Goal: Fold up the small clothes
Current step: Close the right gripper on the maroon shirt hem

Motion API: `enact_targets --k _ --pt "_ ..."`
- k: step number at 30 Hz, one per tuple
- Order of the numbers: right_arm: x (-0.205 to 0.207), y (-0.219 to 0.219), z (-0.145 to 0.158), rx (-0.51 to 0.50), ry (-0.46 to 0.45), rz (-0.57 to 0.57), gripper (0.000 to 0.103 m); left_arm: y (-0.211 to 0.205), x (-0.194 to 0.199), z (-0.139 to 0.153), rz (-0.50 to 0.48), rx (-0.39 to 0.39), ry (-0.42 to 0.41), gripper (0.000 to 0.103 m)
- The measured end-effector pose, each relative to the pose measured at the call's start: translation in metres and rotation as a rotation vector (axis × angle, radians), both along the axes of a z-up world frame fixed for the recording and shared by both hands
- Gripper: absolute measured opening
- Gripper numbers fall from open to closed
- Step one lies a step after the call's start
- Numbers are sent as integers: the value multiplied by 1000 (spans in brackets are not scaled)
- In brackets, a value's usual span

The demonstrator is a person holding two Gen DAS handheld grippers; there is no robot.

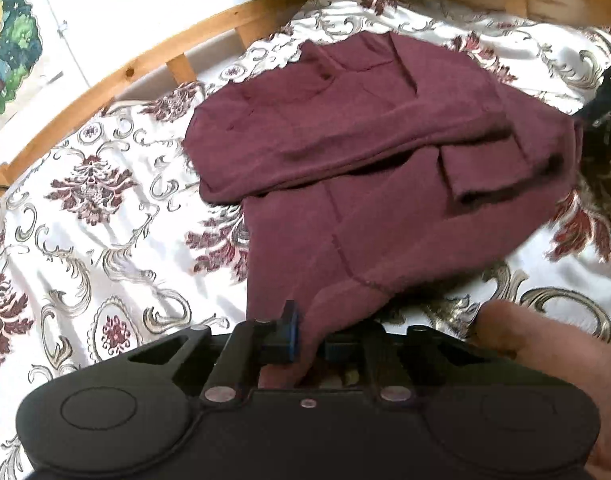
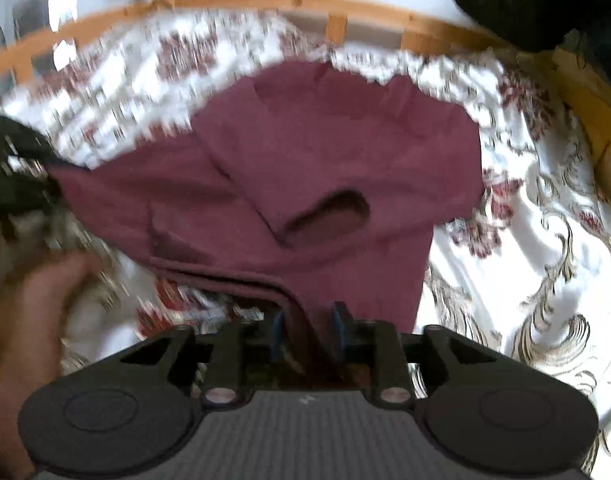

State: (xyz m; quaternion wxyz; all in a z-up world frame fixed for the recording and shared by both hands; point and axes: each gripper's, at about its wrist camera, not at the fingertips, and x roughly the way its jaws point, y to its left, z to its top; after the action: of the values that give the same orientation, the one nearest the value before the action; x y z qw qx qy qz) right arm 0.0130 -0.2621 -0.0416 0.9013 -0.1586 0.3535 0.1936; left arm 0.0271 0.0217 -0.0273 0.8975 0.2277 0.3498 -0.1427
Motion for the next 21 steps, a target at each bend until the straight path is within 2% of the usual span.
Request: enact_targets --k 1,2,3,4,11,16,21 --pt "1 2 -3 -24 9 -7 44 -2 -1 2 -7 7 -14 7" --pt "0 2 -4 -37 13 -9 42 -3 -3 4 -13 6 -28 6" --pt "-2 2 -5 -44 9 -5 32 -4 -6 6 -13 -1 -41 6" --pt "-5 3 -4 -60 2 3 6 -3 -8 10 -11 -15 -51 6" --pt "-41 -1 25 -85 -109 42 6 9 -23 33 17 -145 -76 5" --pt "-76 -9 53 -41 -171 29 6 19 -48 48 -11 -193 -80 5" --pt "-110 -18 77 -3 -187 32 6 32 -67 77 -36 -251 -68 5"
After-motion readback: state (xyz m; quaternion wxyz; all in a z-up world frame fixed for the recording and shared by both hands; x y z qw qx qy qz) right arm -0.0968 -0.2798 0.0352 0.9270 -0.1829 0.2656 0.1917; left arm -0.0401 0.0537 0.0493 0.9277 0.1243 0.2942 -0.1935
